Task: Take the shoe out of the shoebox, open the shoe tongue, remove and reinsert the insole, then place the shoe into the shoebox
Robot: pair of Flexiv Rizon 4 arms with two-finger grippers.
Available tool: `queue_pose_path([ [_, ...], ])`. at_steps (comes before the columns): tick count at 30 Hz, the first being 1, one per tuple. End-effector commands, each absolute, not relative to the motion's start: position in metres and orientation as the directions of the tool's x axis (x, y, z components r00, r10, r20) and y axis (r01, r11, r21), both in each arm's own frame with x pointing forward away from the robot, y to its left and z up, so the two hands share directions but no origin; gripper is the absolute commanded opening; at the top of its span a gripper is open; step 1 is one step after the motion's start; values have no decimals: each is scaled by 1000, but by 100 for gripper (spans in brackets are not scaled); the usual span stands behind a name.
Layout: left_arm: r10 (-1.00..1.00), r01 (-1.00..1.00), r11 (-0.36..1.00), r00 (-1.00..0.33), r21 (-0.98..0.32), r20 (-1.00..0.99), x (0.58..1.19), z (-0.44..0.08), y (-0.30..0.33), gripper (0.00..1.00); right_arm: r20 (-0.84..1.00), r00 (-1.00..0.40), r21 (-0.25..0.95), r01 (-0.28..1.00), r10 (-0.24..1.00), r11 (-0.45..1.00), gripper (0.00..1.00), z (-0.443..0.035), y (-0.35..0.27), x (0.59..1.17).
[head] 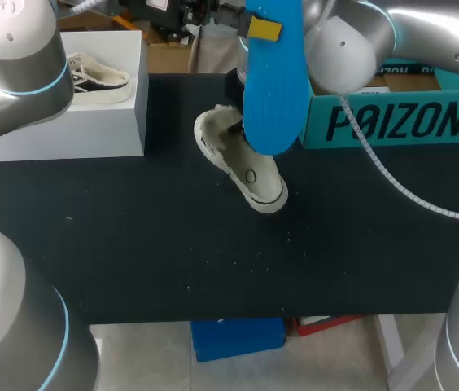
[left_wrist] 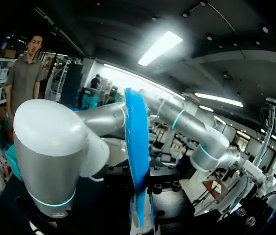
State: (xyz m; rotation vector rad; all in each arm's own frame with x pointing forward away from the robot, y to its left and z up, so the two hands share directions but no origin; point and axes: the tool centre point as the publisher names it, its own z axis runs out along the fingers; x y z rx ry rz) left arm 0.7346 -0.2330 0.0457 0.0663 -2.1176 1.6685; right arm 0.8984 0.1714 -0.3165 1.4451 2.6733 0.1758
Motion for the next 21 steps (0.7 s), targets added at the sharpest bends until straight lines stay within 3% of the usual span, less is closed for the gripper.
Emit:
queue_pose_path([
  [1, 227, -303, 270, -902, -914, 366, 734, 45, -234, 0, -157, -100, 156, 980, 982, 125, 0, -322, 183, 900],
  [21, 227, -303, 270, -902, -914, 366, 734, 45, -234, 0, -131, 63, 58, 997, 989, -55, 0, -395, 190, 913],
])
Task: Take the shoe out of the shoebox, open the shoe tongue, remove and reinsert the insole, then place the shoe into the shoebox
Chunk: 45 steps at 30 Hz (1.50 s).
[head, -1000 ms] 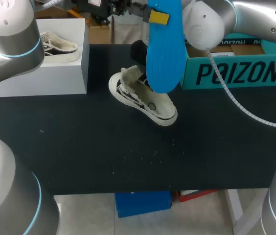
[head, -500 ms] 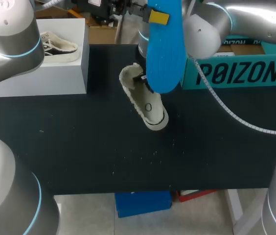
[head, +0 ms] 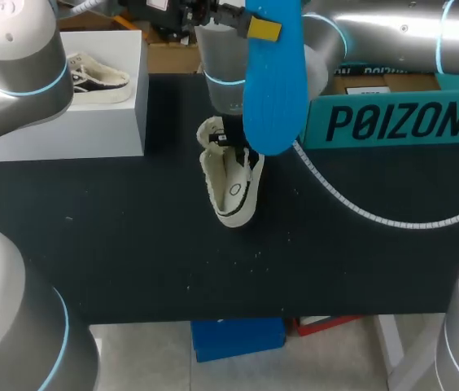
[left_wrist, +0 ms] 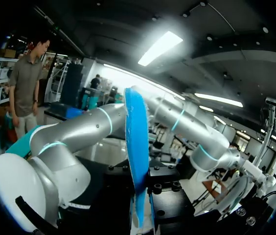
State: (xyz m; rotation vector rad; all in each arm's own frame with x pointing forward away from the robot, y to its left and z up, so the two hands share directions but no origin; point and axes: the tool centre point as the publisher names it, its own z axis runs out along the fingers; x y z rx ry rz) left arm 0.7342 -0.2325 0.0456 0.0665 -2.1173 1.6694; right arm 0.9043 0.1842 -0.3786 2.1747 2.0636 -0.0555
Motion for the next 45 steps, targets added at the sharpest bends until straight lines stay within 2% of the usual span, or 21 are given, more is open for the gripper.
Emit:
queue_pose_path([
  [1, 227, -303, 270, -902, -914, 366, 734, 45, -234, 0, -116, 67, 52, 997, 991, -61, 0, -399, 188, 915],
  [3, 227, -303, 270, -902, -914, 366, 734, 45, -234, 0, -110, 61, 63, 997, 992, -54, 0, -401, 187, 915],
  [4, 227, -303, 270, -902, -914, 366, 734, 45, -234, 0, -102, 62, 61, 997, 993, -56, 40, -402, 186, 916],
  [5, 227, -303, 270, -902, -914, 366, 734, 45, -234, 0, -96, 57, 63, 997, 994, -51, 100, -403, 185, 916],
  [11, 227, -303, 270, -902, -914, 366, 734, 45, -234, 0, -33, 25, 125, 992, 999, -21, 100, -387, 175, 917],
  [19, 227, -303, 270, -902, -914, 366, 734, 45, -234, 0, 191, -39, 222, 975, 981, -4, 100, -337, 175, 913],
  [22, 227, -303, 270, -902, -914, 366, 734, 45, -234, 0, 360, -138, 238, 970, 923, 52, 100, -321, 182, 910],
  [25, 227, -303, 270, -902, -914, 366, 734, 45, -234, 0, 544, -250, 268, 956, 801, 117, 100, -305, 191, 904],
  [28, 227, -303, 270, -902, -914, 366, 734, 45, -234, 0, 522, -360, 331, 921, 773, 205, 100, -291, 192, 901],
  [42, 227, -303, 270, -902, -914, 366, 734, 45, -234, 0, 522, -360, 331, 921, 773, 205, 100, -291, 192, 901],
  [45, 227, -303, 270, -902, -914, 366, 734, 45, -234, 0, 595, -293, 321, 940, 749, 112, 100, -281, 178, 895],
])
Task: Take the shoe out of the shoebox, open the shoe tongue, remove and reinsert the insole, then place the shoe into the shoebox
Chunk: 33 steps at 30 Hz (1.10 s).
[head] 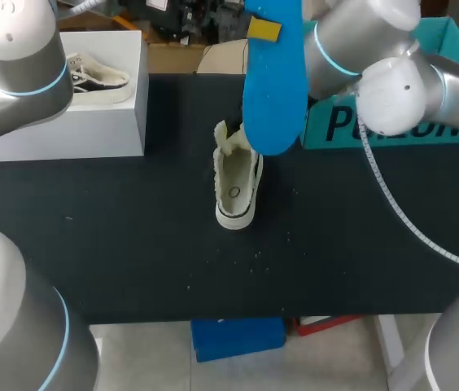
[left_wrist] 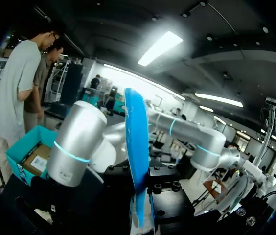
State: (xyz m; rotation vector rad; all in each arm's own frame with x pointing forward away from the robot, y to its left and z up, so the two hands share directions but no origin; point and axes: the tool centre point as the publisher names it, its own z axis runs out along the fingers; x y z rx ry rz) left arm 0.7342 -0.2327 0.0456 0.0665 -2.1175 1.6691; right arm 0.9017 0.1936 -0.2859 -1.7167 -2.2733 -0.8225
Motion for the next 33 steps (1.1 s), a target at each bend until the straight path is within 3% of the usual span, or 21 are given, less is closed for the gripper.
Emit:
queue_pose_path([
  [1, 227, -303, 270, -902, -914, 366, 734, 45, -234, 0, 608, -280, 320, 943, 743, 93, 100, -277, 175, 893],
  [8, 227, -303, 270, -902, -914, 366, 734, 45, -234, 0, 753, -219, 299, 954, 620, -27, 100, -260, 170, 888],
  [10, 227, -303, 270, -902, -914, 366, 734, 45, -234, 0, 820, -202, 275, 959, 536, -60, 100, -257, 171, 886],
  [21, 227, -303, 270, -902, -914, 366, 734, 45, -234, 0, 921, -161, 220, 967, 355, -133, 100, -241, 169, 891],
  [33, 227, -303, 270, -902, -914, 366, 734, 45, -234, 0, 949, -150, 199, 967, 276, -159, 100, -216, 161, 908],
])
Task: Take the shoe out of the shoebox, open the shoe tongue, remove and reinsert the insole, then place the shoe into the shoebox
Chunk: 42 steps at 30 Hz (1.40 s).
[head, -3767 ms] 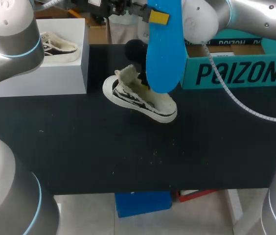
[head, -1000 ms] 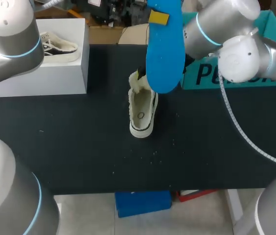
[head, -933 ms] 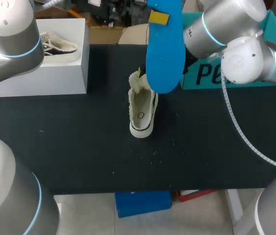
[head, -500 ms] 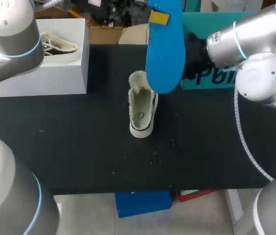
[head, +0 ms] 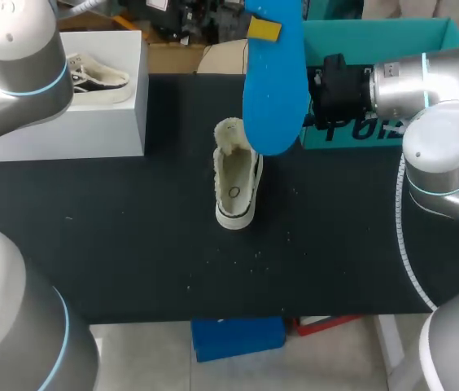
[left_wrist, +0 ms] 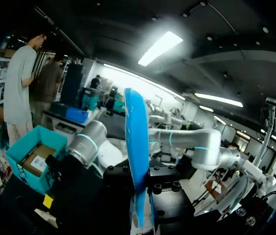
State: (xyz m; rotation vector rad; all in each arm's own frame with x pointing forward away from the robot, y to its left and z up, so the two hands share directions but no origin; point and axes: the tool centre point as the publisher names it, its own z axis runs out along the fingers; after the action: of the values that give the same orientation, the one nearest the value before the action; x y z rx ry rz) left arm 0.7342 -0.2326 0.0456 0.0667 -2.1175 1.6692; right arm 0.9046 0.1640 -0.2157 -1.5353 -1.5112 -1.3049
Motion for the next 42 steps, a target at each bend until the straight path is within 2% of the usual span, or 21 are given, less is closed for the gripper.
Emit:
queue_pose_path([
  [1, 227, -303, 270, -902, -914, 366, 734, 45, -234, 0, 953, -149, 196, 967, 263, -161, 100, -214, 161, 908],
  [4, 227, -303, 270, -902, -914, 366, 734, 45, -234, 0, 948, -152, 200, 967, 279, -155, 100, -212, 158, 910],
  [13, 227, -303, 270, -902, -914, 366, 734, 45, -234, 0, 968, -137, 171, 973, 209, -155, 100, -207, 150, 913],
  [20, 227, -303, 270, -902, -914, 366, 734, 45, -234, 0, 953, -175, 214, 966, 248, -142, 100, -201, 149, 913],
  [22, 188, -222, 264, -943, -939, 275, 735, 49, -235, 0, 953, -175, 214, 966, 248, -142, 100, -201, 149, 913],
  [24, 56, 48, 361, -998, -931, -30, 733, 57, -237, 0, 953, -175, 214, 966, 248, -142, 100, -201, 149, 913],
  [26, 29, 181, 363, -983, -914, -183, 728, 61, -240, 0, 953, -175, 214, 966, 248, -142, 100, -201, 149, 913],
  [28, 30, 371, 422, -918, -827, -396, 715, 59, -247, 0, 953, -175, 214, 966, 248, -142, 100, -201, 149, 913],
  [30, 12, 444, 435, -873, -783, -488, 706, 54, -252, 0, 953, -175, 214, 966, 248, -142, 100, -201, 149, 913],
  [36, -14, 556, 460, -774, -692, -632, 677, 26, -263, 0, 953, -175, 214, 966, 248, -142, 100, -201, 149, 913],
  [42, -27, 523, 447, -803, -725, -596, 672, 11, -261, 0, 953, -175, 214, 966, 248, -142, 100, -201, 149, 913],
])
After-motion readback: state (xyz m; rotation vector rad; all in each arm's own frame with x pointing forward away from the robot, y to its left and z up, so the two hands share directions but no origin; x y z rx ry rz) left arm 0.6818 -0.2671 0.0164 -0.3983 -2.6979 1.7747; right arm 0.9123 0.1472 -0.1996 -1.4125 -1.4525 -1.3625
